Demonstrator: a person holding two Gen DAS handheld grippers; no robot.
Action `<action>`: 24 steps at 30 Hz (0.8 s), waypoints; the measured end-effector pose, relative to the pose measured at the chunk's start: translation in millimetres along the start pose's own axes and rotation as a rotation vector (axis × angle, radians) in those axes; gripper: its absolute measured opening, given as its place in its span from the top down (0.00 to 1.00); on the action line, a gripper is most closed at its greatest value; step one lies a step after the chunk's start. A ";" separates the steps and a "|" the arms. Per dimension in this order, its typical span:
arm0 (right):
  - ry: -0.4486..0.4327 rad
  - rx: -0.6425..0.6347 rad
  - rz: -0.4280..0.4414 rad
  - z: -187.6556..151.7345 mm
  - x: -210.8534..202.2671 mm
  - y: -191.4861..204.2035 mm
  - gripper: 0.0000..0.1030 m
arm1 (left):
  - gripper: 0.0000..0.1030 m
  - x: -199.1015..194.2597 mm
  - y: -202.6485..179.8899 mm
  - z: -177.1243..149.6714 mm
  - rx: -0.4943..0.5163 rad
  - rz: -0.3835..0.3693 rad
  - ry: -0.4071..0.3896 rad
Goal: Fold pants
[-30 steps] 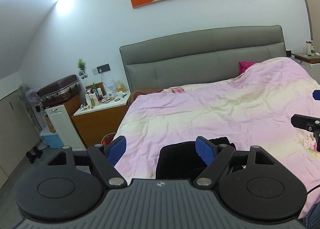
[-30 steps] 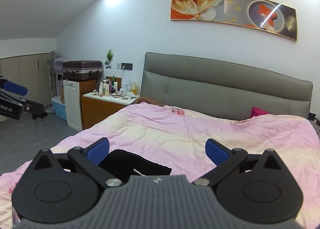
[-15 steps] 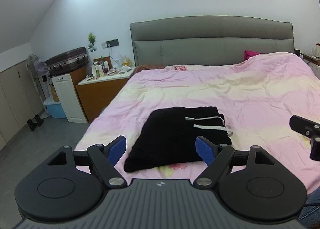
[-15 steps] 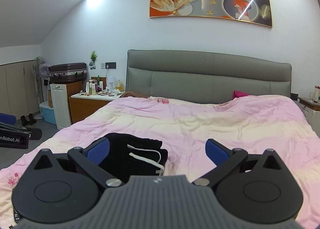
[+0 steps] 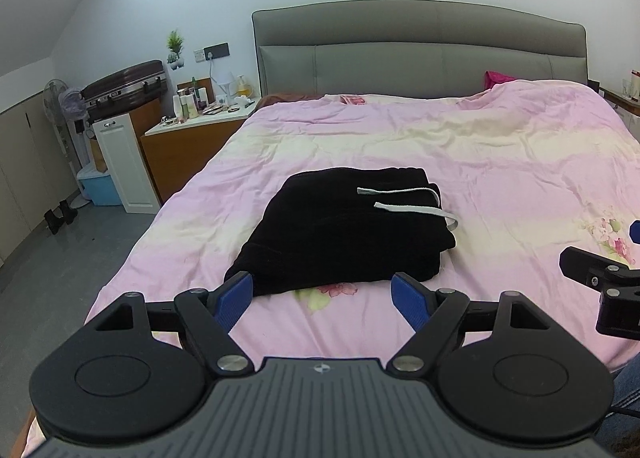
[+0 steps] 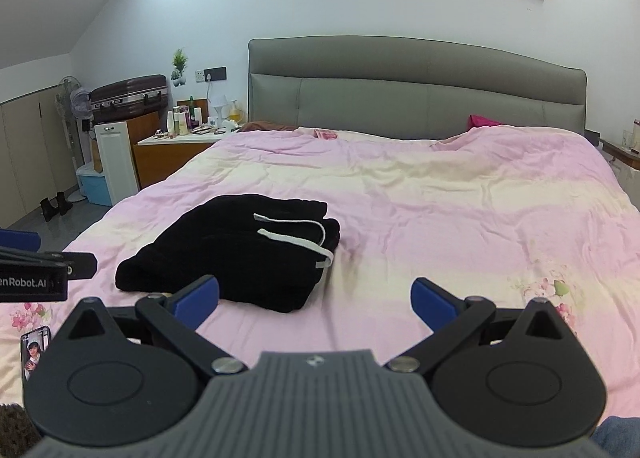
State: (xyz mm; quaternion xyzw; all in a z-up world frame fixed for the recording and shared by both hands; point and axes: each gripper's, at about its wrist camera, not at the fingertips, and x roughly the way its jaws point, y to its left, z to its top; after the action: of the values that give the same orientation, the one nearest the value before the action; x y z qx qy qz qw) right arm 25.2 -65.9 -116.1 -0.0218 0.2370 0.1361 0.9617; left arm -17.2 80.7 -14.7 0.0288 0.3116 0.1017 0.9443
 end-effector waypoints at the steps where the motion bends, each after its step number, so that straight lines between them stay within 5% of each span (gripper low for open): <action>1: -0.004 0.001 0.000 0.5 -0.4 -0.1 0.05 | 0.10 -0.8 -0.9 -0.2 -0.002 0.000 0.000; 24: -0.034 0.010 -0.008 2.6 -4.3 -0.4 0.05 | 0.10 -5.5 -9.5 2.5 0.022 0.023 0.009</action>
State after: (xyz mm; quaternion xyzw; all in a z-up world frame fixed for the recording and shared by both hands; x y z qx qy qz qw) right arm 22.9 -67.0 -111.8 -0.0157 0.2212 0.1315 0.9662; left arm -18.3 70.3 -10.5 0.0425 0.3166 0.1091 0.9413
